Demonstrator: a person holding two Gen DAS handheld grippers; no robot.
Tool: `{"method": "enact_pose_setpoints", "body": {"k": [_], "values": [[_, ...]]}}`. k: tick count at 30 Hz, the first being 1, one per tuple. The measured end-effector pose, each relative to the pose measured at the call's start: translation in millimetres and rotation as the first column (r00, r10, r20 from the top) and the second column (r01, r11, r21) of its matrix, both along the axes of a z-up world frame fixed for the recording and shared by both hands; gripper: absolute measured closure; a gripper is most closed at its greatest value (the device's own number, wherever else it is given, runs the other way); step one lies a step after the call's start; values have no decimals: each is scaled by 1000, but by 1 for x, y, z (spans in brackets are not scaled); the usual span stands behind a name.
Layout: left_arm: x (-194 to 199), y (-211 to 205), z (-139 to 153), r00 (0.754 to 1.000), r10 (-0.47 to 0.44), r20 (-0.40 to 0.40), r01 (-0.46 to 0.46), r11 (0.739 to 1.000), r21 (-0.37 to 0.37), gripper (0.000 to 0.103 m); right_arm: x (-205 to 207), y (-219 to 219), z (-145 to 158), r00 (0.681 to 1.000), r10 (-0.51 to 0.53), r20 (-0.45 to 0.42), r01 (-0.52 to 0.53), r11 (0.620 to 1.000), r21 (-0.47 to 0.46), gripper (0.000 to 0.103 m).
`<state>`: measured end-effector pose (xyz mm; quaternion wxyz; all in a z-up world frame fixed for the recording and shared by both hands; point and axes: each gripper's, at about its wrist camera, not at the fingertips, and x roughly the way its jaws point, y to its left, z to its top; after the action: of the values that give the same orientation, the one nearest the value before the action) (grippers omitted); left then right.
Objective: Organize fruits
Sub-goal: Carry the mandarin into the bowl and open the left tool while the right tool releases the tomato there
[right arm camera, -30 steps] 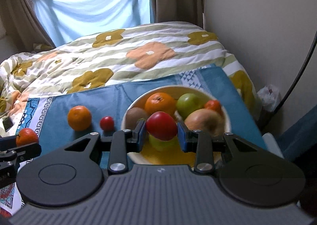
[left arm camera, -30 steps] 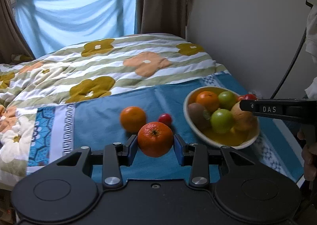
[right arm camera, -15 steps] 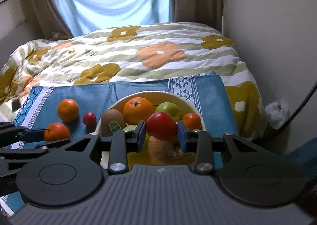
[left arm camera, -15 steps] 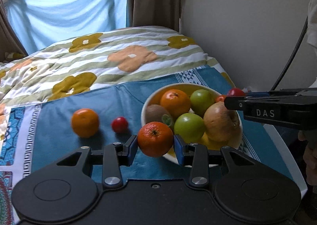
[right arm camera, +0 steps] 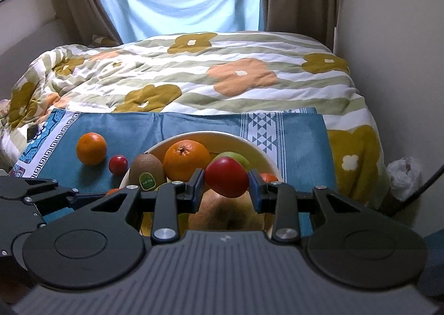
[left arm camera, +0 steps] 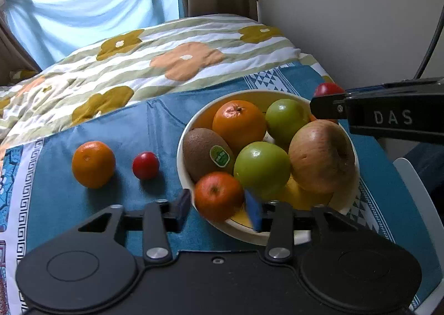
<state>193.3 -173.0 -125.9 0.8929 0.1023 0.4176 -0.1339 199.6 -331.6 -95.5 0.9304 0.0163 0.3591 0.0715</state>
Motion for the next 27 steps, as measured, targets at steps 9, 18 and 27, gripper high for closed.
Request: {"method": "enact_pose_setpoints", "body": {"k": [9,18,27], "values": [[-9,18,22,997,53,49,-52,998,-20,19,8,4,2,999,38,-2,-38,999,13,54],[-16,47,39,986,156,66,-154,987,-39,19,23,19,-4,997,71,-37,-70,997,21,54],[-25,70,42,971,228,68,-226,973,-45,19,30,31,-17,993,98,-60,-98,995,-1,54]]}}
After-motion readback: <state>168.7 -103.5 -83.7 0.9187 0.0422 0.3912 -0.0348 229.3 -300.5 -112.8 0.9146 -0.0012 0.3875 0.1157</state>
